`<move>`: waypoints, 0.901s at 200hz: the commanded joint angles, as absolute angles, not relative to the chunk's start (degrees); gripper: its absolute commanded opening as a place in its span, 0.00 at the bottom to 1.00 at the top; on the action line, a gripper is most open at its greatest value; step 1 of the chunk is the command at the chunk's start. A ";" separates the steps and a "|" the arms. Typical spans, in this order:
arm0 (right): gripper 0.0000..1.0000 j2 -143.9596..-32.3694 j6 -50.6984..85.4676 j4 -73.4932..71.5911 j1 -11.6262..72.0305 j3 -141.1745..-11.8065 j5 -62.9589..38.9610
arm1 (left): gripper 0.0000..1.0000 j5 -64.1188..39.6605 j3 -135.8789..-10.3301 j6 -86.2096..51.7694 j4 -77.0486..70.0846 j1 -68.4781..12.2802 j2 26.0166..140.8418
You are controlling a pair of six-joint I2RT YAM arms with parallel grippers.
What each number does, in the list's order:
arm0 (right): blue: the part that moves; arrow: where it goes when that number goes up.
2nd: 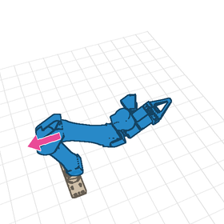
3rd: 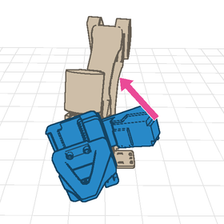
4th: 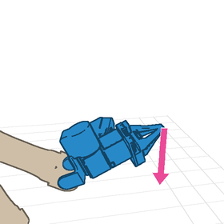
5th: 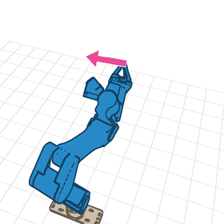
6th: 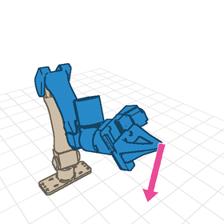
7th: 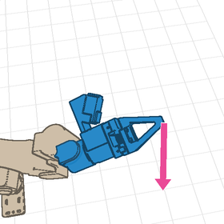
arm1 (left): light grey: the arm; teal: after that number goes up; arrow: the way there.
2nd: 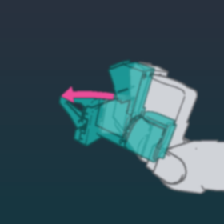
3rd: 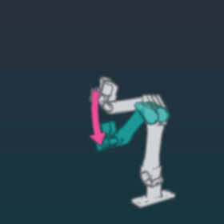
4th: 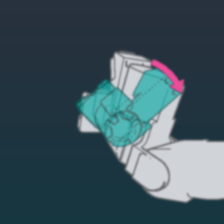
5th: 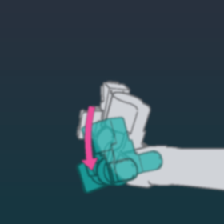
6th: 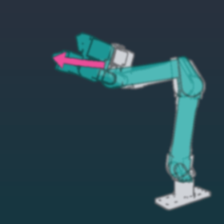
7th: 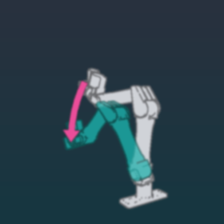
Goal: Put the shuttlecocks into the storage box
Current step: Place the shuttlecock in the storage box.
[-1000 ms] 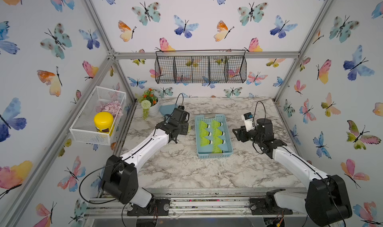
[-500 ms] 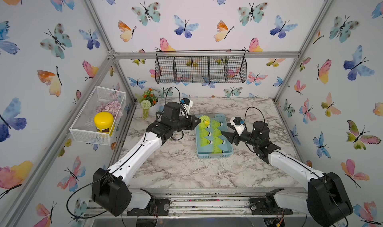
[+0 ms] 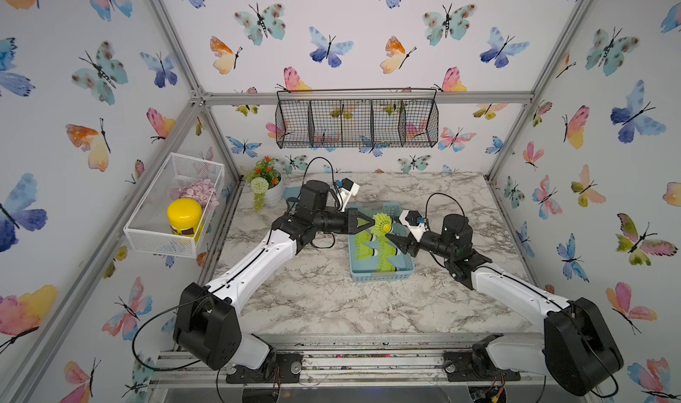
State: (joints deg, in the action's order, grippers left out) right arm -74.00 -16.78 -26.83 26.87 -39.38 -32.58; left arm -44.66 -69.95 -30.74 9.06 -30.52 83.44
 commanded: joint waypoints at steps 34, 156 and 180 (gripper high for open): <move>0.52 -73.95 -18.75 -26.57 27.51 -41.04 -38.24 | 0.00 -46.26 -70.22 -31.23 8.26 -31.11 85.67; 0.30 -75.69 -17.76 -14.33 27.51 -45.51 -34.14 | 0.53 -29.12 -77.47 -18.41 22.90 -31.21 83.50; 0.30 -77.03 -17.31 -10.43 27.51 -47.33 -32.98 | 0.55 -23.65 -79.18 -11.55 27.10 -32.01 82.61</move>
